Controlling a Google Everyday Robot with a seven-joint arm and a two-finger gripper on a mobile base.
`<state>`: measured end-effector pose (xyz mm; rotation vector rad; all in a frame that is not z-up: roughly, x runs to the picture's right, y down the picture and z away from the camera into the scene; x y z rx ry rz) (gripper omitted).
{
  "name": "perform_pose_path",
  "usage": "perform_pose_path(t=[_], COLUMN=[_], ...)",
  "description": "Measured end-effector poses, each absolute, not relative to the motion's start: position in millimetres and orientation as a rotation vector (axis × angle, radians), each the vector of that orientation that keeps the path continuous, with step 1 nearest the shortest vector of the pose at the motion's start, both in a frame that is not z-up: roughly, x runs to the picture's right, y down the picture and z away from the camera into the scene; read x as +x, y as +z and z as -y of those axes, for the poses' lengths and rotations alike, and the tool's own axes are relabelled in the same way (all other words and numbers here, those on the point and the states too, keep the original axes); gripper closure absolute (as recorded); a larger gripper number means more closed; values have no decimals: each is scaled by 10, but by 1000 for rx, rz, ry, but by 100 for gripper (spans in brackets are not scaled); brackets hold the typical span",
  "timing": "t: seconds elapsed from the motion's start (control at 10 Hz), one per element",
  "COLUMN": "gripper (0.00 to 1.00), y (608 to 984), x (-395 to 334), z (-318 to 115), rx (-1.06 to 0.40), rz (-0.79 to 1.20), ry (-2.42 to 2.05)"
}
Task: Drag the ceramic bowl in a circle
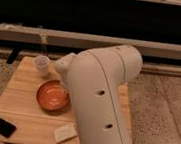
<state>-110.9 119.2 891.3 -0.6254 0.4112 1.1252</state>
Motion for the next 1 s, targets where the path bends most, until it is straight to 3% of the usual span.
perform_pose_path(t=[1.0], gripper=[100], y=[8808], x=[-636], z=[-1014], rx=[-622], rz=[-377], ry=[1160])
